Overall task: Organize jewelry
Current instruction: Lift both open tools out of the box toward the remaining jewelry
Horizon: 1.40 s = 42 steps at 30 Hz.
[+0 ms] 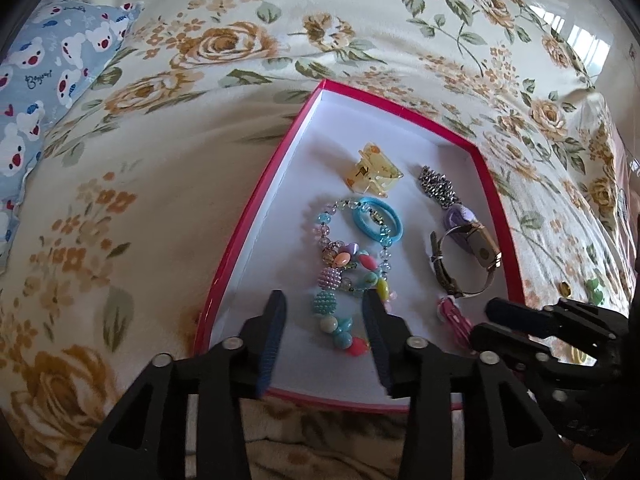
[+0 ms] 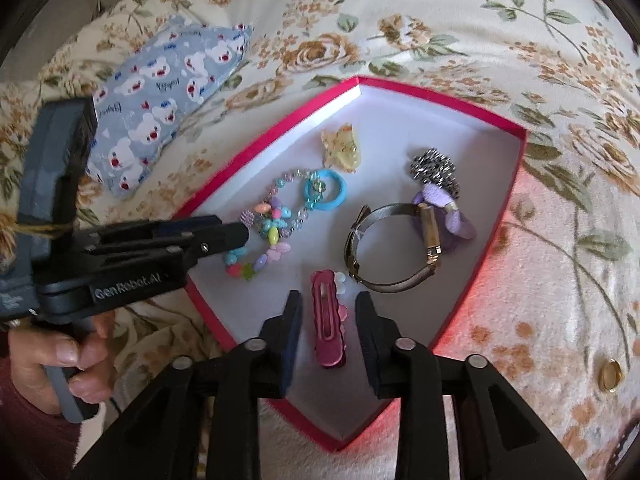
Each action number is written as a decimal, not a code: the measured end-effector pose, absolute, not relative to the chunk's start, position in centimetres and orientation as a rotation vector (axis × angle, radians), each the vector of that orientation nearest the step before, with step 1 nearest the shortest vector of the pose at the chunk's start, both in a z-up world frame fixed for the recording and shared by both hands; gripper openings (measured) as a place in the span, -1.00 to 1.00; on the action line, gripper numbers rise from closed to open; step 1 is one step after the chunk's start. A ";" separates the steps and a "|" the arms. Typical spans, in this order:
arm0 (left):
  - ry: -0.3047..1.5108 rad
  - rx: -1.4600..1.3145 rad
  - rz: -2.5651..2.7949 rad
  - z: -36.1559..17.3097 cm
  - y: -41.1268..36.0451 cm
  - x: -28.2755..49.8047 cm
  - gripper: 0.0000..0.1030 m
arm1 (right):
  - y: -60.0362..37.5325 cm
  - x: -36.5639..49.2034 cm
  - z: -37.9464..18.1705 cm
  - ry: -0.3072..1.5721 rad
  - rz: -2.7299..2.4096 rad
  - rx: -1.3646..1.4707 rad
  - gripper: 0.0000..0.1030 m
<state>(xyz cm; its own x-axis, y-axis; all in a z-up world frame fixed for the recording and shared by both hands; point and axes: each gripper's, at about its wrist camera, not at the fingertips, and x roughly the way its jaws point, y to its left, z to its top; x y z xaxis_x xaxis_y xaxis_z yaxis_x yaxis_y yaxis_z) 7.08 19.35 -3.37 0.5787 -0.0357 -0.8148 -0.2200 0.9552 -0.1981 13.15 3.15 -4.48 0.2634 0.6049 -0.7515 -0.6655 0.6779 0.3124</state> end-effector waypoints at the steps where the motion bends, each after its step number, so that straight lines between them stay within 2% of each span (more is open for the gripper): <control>1: 0.947 -0.294 0.110 -3.1 19.3 6.8 -0.04 | 2.6 13.1 -4.0 0.972 0.862 -0.054 -0.21; 3: 0.934 -0.294 0.115 -2.6 18.9 6.2 0.17 | 1.6 12.8 -3.1 0.949 0.858 -0.034 -0.11; 5: 0.927 -0.290 0.127 -2.0 18.4 5.5 0.61 | 0.2 12.4 -2.3 0.926 0.844 -0.019 0.01; 6: 0.922 -0.289 0.129 -1.8 18.2 5.2 0.67 | -0.5 12.2 -2.0 0.920 0.835 -0.010 0.05; 8: 0.911 -0.298 0.113 -1.2 17.3 4.5 0.69 | -2.3 12.0 -1.3 0.902 0.815 0.021 0.25; 13: 0.895 -0.296 0.078 -0.2 15.4 3.0 0.86 | -7.4 10.9 0.0 0.825 0.700 0.062 0.45; 25: 0.921 -0.222 -0.022 0.5 10.0 2.3 0.87 | -17.2 9.6 -1.3 0.851 0.478 0.144 0.47; 42: 0.960 -0.134 -0.151 0.3 3.8 4.6 0.87 | -23.1 8.5 -2.8 0.863 0.356 0.180 0.49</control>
<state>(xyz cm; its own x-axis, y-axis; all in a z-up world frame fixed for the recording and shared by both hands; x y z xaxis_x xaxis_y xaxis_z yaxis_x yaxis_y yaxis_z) 4.64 3.79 0.30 0.5645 -0.1877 -0.8038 0.0687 0.9811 -0.1809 8.47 -23.08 -2.80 0.5960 0.3769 -0.7090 -0.2331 0.9262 0.2964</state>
